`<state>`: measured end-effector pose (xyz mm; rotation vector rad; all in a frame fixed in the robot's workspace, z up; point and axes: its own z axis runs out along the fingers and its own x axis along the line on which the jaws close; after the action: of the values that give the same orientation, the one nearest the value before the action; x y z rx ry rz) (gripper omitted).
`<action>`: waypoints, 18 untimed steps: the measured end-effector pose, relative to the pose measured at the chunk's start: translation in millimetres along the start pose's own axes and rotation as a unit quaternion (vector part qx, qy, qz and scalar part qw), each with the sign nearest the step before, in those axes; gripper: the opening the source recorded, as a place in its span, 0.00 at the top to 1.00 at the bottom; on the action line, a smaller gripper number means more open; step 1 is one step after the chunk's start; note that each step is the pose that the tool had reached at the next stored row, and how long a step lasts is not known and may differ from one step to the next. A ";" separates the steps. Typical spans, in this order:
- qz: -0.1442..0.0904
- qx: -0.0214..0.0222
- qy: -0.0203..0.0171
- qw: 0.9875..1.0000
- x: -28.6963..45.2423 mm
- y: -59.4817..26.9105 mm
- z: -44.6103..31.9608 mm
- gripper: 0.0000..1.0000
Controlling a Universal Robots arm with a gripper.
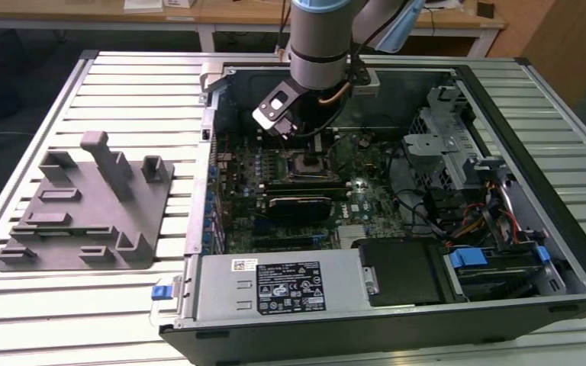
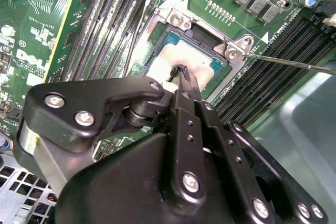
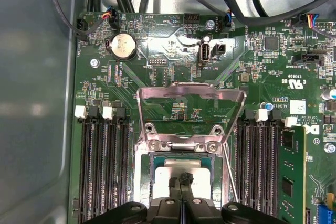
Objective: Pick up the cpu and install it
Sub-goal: 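Place the cpu into insertion slot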
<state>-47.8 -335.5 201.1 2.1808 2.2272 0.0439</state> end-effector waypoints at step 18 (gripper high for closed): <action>0.000 0.000 0.000 1.000 0.0 -0.1 2.3 0.89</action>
<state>-47.8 -335.5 198.8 2.1808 2.2273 0.0441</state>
